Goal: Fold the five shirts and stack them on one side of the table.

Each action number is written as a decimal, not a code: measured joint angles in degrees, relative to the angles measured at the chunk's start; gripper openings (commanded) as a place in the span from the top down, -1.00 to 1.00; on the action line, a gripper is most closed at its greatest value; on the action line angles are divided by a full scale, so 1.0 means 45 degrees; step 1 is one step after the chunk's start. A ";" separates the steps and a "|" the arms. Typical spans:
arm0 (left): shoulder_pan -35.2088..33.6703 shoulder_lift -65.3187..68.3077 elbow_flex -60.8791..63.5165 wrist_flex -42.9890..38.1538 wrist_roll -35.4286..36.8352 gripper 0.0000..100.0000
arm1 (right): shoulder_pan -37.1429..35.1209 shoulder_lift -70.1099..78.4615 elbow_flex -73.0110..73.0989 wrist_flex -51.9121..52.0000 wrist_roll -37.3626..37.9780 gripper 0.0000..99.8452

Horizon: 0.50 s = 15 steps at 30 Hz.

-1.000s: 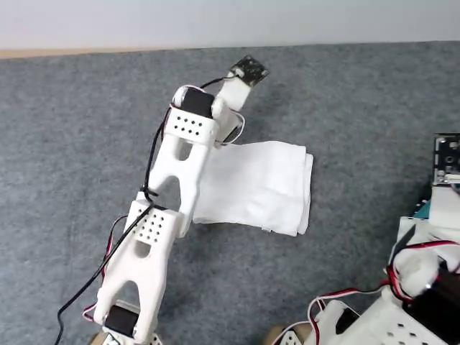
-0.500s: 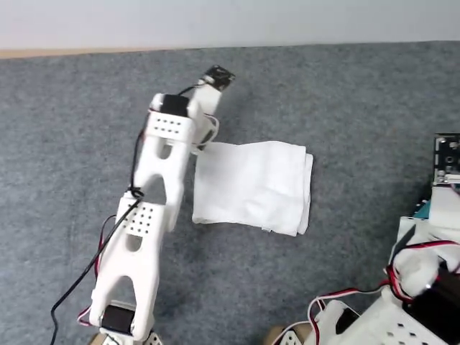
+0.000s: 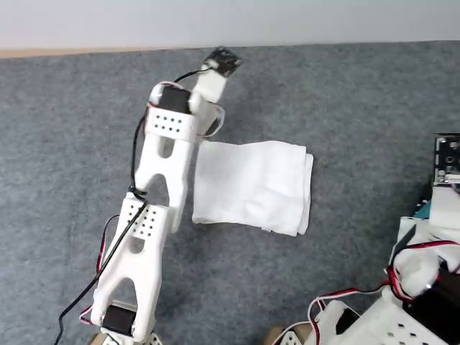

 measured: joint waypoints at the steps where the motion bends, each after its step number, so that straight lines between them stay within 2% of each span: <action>1: 0.0156 -0.0449 0.0449 0.0000 0.0176 0.99 | 0.0000 0.0000 0.0000 0.0000 0.0000 0.98; 8: 0.1133 -0.4181 0.6017 0.0000 0.0938 0.99 | 0.0000 0.0000 0.0000 0.0000 0.0000 0.98; 15: 0.1309 -0.6935 1.1800 0.0000 0.1309 0.99 | 0.0000 0.0000 0.0000 0.0000 0.0000 0.98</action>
